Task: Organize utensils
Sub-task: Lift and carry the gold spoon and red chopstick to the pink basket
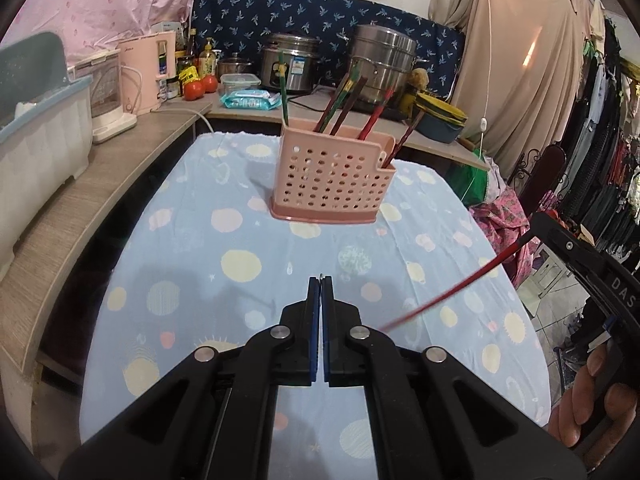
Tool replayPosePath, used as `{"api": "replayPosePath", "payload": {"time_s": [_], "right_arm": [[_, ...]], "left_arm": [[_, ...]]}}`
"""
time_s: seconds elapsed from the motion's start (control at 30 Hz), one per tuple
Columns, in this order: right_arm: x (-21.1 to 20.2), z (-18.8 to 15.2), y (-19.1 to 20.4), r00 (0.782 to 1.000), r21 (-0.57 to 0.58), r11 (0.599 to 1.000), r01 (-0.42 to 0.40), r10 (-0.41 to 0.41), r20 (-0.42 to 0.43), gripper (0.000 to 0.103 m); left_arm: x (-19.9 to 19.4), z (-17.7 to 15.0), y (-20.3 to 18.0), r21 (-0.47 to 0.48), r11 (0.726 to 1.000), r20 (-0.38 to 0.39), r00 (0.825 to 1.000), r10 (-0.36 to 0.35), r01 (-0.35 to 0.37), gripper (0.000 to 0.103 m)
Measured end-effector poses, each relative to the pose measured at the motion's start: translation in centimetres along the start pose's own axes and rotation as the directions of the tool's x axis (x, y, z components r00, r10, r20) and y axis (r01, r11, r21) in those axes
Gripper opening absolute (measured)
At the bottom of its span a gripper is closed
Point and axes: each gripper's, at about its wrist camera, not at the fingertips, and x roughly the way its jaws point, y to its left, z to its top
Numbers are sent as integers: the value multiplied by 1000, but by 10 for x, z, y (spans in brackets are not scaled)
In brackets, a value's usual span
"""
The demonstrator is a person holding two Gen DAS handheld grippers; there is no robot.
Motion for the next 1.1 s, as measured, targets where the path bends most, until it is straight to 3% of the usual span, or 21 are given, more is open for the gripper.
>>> {"api": "replayPosePath", "payload": {"time_s": [0.33,0.77,1.1], "right_arm": [[14,66,-14,997,8,1000,-8,7,77,7],[66,173,-19,973,-18,998,67,-61,220,7],[125,208,-22,964,-27,993,116,-106,243,7]], "left_arm": [[-6,62,-2,18,1000,82,996,-23,21,1],[23,166,0,8,998,202,978,-57,57,1],[69,215,4,5,999,243,969,-44,44,1]]}}
